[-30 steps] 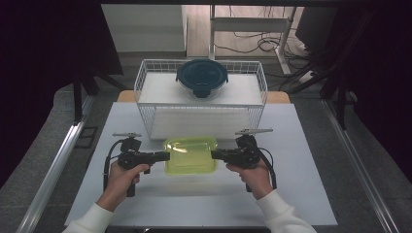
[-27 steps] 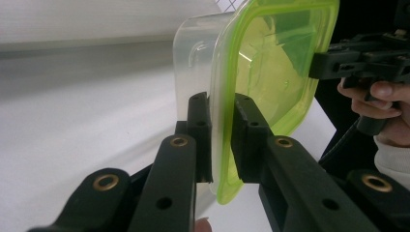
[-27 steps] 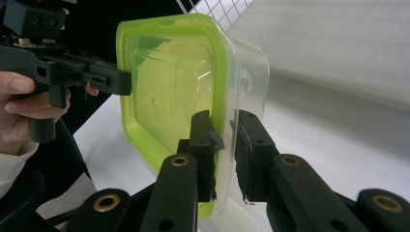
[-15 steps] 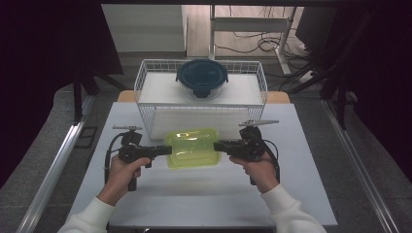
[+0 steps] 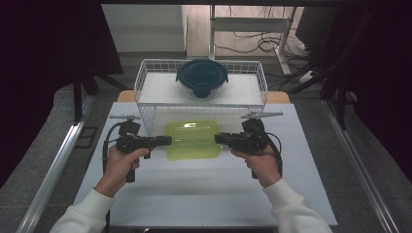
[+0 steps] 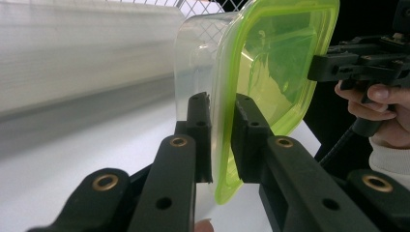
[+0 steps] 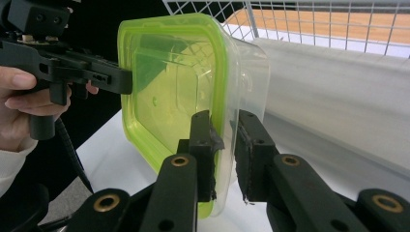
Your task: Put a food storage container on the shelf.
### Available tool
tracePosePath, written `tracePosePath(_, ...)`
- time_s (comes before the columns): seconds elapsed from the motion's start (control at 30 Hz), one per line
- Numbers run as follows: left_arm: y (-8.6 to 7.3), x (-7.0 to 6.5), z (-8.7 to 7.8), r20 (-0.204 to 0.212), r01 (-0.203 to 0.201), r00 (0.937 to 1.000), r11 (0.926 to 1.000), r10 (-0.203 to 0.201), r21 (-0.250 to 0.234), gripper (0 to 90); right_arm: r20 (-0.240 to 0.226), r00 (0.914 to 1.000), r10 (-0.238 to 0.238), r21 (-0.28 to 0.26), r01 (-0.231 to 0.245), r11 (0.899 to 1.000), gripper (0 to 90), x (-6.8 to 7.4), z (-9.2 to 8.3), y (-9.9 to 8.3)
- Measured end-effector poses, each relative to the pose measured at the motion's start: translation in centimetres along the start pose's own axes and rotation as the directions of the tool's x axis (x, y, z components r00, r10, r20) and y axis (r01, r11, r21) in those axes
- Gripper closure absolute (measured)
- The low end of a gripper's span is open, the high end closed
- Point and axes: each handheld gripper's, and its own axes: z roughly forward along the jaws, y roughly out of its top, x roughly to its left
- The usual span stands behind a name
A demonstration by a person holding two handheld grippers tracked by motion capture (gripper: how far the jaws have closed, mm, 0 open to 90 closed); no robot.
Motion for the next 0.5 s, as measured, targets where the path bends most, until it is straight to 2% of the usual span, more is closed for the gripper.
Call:
tracePosePath(0.27, 1.4, -0.5, -0.7, 0.017, -0.011, 0.9998, 0.9996, 0.011, -0.025, 79.6, -0.008, 0.9998, -0.017, -0.023, 0.017, 1.000, 77.3, 0.4, -0.7, 1.4)
tracePosePath(0.5, 2.5, -1.1, -1.2, 0.006, -0.035, 0.9994, 0.9988, 0.035, -0.035, 79.5, -0.002, 0.9997, -0.023, -0.034, 0.023, 0.999, 77.3, 0.6, -1.1, 2.4)
